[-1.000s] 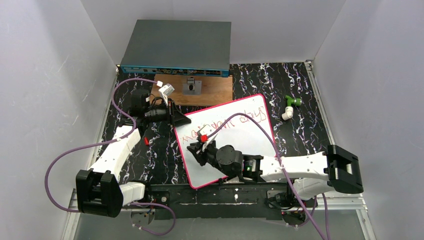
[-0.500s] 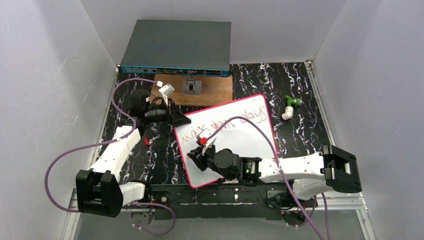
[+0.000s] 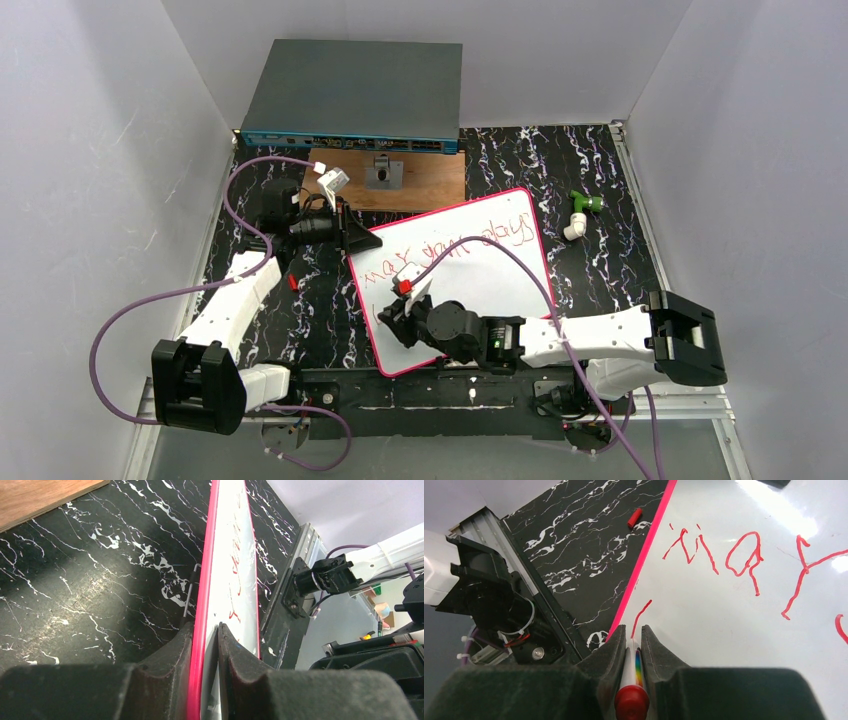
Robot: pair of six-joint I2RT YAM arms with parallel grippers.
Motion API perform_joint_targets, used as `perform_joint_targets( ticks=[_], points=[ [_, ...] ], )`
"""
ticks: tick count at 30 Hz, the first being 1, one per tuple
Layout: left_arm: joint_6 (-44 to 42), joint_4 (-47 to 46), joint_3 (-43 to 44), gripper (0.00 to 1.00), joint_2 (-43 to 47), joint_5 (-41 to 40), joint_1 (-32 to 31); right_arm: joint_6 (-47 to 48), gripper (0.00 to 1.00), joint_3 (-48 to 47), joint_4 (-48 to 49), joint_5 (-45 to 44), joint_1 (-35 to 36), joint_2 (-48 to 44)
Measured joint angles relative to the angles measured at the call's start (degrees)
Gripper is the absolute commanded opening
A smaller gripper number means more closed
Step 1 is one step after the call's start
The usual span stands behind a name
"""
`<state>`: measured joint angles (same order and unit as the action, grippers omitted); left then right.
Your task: Write a sentence on the whiteboard
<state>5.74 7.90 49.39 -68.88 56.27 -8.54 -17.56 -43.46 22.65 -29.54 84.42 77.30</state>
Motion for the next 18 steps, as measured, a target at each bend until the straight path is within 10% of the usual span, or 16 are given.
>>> perform_joint_targets(
  ticks=[18],
  points=[
    [-0.2,-0.1,0.0,0.00,-0.3,0.0,0.0,4.8,0.01,-6.9,-8.5,-3.1,-1.7,1.1]
  ],
)
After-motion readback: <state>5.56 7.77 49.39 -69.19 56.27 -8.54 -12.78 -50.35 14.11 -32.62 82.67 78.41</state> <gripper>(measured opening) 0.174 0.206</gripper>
